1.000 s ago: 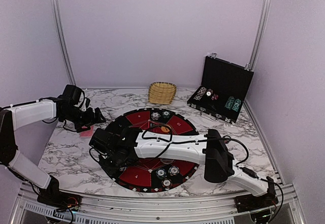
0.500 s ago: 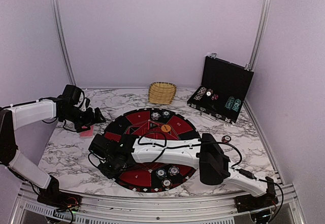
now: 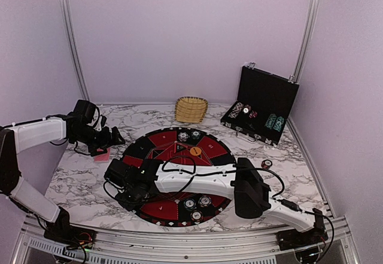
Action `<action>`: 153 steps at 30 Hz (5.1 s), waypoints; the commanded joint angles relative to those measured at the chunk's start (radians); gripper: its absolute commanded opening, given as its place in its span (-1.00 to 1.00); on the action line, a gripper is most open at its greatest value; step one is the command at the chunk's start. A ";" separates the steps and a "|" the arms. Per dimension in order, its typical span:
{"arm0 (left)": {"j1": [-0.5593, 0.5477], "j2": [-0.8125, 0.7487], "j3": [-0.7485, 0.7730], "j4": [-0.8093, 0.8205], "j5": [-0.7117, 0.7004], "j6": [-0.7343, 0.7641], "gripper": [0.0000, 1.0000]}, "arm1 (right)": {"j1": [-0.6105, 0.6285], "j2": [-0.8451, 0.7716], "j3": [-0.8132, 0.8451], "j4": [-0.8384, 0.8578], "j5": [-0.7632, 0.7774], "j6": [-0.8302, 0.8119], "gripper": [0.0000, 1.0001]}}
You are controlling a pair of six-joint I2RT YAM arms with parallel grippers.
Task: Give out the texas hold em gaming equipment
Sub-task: Place the poker chips pile in the small blind area, then pick up the pile of poker chips from the center of the board.
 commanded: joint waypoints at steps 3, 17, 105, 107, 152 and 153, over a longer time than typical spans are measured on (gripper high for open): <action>0.007 0.003 0.005 0.001 0.021 0.009 0.98 | 0.008 0.019 0.047 0.018 0.020 -0.006 -0.03; 0.007 0.002 0.003 0.007 0.025 0.008 0.98 | 0.004 -0.018 0.065 0.028 0.024 -0.004 0.02; -0.163 0.115 0.188 -0.068 -0.087 0.017 0.98 | -1.088 -1.065 -1.637 0.398 0.015 0.054 0.28; -0.163 0.117 0.188 -0.066 -0.084 0.016 0.98 | -1.085 -1.065 -1.635 0.395 0.014 0.053 0.27; -0.162 0.111 0.175 -0.062 -0.086 0.029 0.98 | -1.008 -1.091 -1.628 0.378 0.064 0.109 -0.42; -0.162 0.111 0.175 -0.062 -0.087 0.029 0.98 | -1.004 -1.090 -1.623 0.378 0.064 0.110 -0.42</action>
